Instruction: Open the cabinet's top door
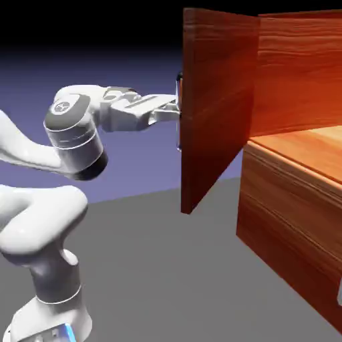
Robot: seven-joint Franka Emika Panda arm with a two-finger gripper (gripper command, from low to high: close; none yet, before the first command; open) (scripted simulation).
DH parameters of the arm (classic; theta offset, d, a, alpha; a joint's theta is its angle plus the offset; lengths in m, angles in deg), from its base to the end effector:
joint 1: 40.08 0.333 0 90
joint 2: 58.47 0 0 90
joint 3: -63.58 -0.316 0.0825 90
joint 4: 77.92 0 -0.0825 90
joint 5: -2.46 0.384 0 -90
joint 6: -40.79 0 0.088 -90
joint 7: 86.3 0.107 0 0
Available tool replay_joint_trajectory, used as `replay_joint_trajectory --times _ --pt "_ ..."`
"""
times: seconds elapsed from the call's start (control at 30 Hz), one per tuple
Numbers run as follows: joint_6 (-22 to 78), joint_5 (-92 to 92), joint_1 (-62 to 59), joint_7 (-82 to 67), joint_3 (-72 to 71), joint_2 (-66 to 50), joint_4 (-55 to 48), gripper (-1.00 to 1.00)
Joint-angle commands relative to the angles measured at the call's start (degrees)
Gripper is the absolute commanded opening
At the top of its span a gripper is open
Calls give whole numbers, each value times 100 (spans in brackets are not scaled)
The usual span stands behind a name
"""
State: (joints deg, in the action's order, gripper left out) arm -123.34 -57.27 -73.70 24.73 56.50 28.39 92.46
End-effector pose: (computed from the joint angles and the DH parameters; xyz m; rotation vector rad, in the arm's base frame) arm 0.1982 -0.0338 0.5921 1.5308 -1.5853 2.2045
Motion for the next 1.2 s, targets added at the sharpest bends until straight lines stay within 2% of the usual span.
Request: replay_joint_trajectory --times 0.0,0.3,0.57,0.83,1.17 --pt "255 128 145 -60 -95 145 28 -100" --pt "2497 1366 1261 -357 -1447 1159 -26 -100" --pt "4490 2514 1715 -391 -3045 1410 -729 -100" --pt "6439 3521 1112 -508 -4355 1319 -2234 -100" --pt "8333 3962 -161 -667 -5039 1063 -4310 -100"
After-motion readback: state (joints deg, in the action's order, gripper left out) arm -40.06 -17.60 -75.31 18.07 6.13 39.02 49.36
